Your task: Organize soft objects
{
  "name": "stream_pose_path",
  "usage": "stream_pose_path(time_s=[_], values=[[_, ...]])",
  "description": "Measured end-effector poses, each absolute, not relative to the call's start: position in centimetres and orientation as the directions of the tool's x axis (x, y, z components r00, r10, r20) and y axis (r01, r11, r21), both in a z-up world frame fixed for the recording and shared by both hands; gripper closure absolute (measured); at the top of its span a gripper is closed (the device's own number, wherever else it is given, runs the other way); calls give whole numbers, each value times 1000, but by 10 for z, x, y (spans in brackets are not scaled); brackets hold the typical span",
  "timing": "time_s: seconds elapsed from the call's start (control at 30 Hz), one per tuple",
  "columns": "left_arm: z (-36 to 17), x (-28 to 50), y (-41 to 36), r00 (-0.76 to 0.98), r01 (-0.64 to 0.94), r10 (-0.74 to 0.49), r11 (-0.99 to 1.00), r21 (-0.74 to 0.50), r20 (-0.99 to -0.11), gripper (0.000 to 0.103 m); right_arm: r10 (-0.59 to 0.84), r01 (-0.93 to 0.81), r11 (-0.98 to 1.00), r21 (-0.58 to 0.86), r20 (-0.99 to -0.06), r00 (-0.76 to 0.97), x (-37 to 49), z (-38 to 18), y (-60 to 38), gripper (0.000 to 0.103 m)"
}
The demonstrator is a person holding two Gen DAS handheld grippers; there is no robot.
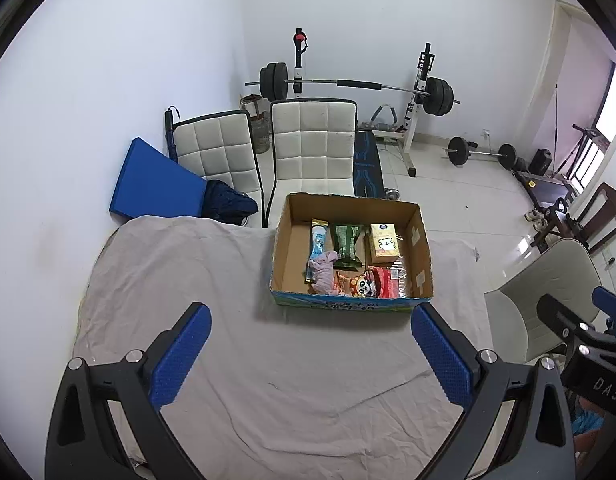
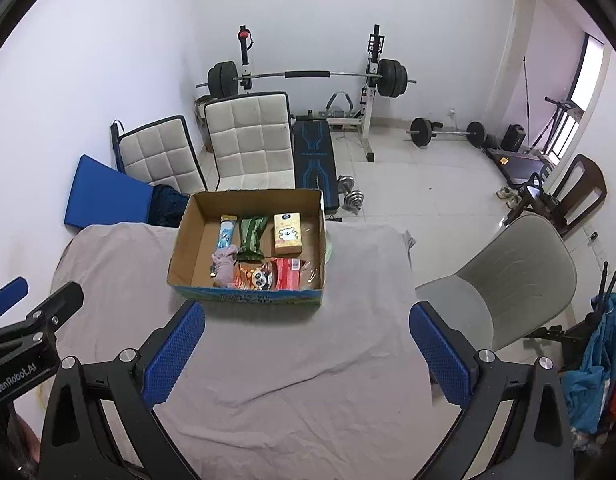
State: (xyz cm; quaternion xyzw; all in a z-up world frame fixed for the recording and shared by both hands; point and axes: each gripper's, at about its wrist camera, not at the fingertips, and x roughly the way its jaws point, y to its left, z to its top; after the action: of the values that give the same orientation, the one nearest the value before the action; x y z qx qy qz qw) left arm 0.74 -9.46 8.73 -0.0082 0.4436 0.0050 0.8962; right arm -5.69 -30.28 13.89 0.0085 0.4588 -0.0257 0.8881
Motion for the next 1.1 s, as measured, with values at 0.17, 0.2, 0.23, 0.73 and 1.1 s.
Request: stream_pose_path(time_s=[0.17, 0.2, 0.23, 0.73, 1.1], values=[[88, 7, -93, 610, -22, -3, 1000, -20, -793, 0, -44, 59, 998, -12, -813, 581, -52, 140, -305, 0], [88, 8, -92, 610, -25, -1, 999, -21, -793, 0, -43, 60, 998, -10, -813, 581, -51, 140, -305, 0], [88, 8, -92, 609, -25, -1, 999, -21, -793, 0, -42, 59, 998, -10, -813, 581, -51, 140, -305, 0], [89, 8, -92, 609, -31, 5, 999, -18, -793, 0, -40, 59, 998, -7, -810, 585, -48, 139, -305, 0], [94, 4, -92, 627, -47, 17, 999, -16, -779, 0, -32, 51, 999, -2, -804, 594, -50, 141, -303, 0]])
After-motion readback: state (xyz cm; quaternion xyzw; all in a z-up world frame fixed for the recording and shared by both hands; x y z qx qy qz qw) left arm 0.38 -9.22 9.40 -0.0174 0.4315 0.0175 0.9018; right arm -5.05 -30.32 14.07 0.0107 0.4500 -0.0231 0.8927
